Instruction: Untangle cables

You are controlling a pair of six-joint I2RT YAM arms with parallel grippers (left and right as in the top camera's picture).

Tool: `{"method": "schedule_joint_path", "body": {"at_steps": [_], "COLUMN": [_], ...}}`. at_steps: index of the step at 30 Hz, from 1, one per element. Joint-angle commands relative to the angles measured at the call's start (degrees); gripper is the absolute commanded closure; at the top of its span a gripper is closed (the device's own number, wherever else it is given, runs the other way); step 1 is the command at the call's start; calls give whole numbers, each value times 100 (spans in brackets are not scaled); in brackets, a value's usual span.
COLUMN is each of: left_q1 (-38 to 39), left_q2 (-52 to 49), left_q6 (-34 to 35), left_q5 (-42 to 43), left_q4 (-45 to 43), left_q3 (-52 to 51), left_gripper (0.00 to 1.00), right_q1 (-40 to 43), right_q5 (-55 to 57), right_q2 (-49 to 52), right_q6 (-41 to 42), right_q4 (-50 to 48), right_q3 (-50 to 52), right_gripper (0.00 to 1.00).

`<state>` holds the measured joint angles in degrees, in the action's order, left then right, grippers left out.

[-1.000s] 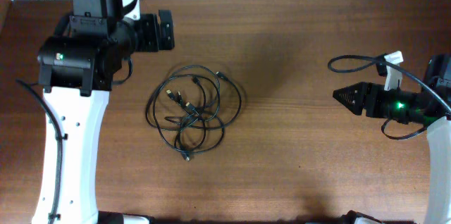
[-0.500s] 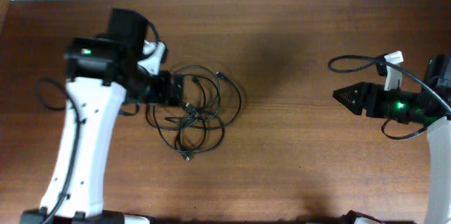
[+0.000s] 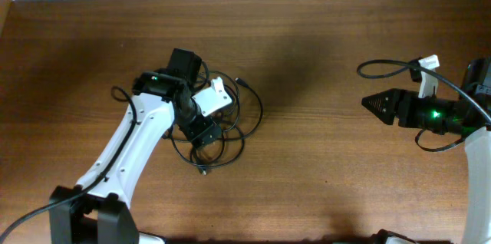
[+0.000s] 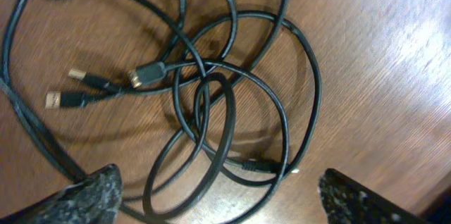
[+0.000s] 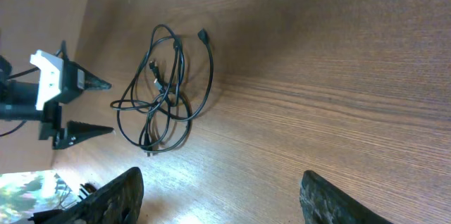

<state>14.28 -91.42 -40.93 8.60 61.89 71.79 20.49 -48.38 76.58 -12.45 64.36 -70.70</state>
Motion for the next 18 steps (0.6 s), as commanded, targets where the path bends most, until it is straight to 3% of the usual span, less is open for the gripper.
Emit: {"method": "schedule_joint_path", "body": {"at_steps": [1,3,4,5,6,7,10,12,16,18], "left_q1": [-11,-9,-9,-9,-9,-7,-9,-4,-2,-2], "left_q2": [-258,-450,-560,-686,-710,-702,-566,-498,-319,-170], "left_q6": [-785,-782,-782,-780,-774,-503,-289,-284,599,1029], "left_q5": [61,63,63,61,61,74,258,214,511,1703], "left_q4": [-221,-481,-573,-599,-581,-564,-577,-568,-186,-22], "left_q3": [-271,-415,-476,-492,-476,-426,-260,-170,501,1322], "left_gripper": [5,5,10,29,54,68,81,100,100,100], "right_q1": [15,15,15,15,15,15,15,15,15,-68], "right_q5": [-114,-114,-114,-114,-111,-107,-94,-94,-122,-396], "right_q2": [-46,-46,-46,-46,-46,-46,-46,-46,-46,-46], "right_q6": [-90,-90,-90,-90,-90,-92,-109,-107,-107,-114], "right_q4": [-4,-2,0,0,-2,-2,-9,22,85,146], "right_q3": [-35,-35,-35,-35,-35,-35,-35,-35,-35,-35], "right_gripper": [30,30,30,30,30,30,30,30,28,25]}}
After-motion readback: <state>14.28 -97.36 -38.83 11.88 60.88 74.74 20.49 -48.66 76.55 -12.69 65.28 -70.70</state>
